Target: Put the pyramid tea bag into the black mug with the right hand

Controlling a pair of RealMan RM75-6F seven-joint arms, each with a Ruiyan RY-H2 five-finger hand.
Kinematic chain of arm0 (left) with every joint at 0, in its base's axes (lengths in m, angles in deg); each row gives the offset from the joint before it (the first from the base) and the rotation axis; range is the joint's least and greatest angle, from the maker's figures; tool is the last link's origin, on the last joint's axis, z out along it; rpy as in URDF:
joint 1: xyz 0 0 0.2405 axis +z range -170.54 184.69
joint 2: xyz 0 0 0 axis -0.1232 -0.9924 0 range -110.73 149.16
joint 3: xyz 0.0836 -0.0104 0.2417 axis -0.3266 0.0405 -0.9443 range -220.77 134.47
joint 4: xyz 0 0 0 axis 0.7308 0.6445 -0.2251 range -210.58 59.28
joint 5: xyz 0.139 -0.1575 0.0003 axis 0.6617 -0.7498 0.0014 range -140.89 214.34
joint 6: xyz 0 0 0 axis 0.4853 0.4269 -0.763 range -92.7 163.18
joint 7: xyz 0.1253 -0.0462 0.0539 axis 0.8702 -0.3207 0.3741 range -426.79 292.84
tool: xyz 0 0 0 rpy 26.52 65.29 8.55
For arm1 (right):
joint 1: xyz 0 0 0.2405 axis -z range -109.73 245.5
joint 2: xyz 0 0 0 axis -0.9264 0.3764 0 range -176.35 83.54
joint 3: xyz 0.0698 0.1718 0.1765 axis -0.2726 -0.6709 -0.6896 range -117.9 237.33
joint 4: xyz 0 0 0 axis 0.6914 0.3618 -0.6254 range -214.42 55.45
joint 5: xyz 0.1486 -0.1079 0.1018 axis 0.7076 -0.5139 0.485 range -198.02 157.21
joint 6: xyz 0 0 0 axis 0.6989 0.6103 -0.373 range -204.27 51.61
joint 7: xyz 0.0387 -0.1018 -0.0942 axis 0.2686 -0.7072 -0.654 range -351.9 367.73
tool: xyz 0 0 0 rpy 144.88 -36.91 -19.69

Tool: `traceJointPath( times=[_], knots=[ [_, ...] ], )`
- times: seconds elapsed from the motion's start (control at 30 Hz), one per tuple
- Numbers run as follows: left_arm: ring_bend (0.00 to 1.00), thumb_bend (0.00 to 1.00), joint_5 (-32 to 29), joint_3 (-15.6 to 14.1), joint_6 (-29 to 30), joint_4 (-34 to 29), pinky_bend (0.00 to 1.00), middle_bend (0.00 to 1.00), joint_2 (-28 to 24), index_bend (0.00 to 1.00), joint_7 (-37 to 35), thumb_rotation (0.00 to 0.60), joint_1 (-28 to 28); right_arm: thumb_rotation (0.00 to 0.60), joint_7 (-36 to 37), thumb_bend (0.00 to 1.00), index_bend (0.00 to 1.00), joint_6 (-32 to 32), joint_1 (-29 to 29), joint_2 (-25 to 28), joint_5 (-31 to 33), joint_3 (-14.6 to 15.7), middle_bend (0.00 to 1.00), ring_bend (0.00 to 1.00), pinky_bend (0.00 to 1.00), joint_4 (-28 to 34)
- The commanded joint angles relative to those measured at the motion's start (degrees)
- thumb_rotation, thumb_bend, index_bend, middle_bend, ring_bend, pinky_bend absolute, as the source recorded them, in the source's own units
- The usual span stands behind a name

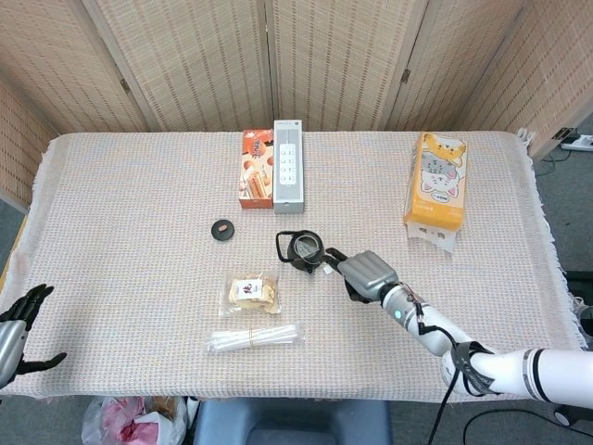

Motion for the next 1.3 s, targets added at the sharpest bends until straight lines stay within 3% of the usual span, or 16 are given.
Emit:
traceJointPath(
  times=[0.03,0.2,0.57,1.3],
  knots=[
    [0.14,0.13,-0.1,0.0,-0.2,0.0,0.28,0.09,0.0,0.00,0.1,0.600,-0.1,0.600,2.8,1.00,0.00,5.0,-3.8,1.3,3.9,1.1,0.02,0.92,0.99,-1.1],
    [0.14,0.13,-0.1,0.0,-0.5,-0.1,0.28,0.09,0.2,0.00,0.6,0.600,-0.3,0.600,5.6,1.00,0.00,8.6,-8.9,1.9,9.0,2.6,0.04,0.93,0.99,-3.1],
    [0.14,0.13,0.0,0.0,-0.4,0.1,0.28,0.09,-0.2,0.00,-0.6,0.600,-0.2,0.600,10.8,1.00,0.00,11.6,-16.5,-4.0,13.6,7.3,0.06,0.93,0.99,-10.9],
    [0.14,0.13,-0.6,0.2,-1.8,1.0,0.28,0.09,-0.6,0.00,-2.6,0.600,-0.7,0.600,24.2,1.00,0.02,16.9,-17.8,-9.1,7.2,6.8,0.09,0.93,0.99,-21.6]
  ],
)
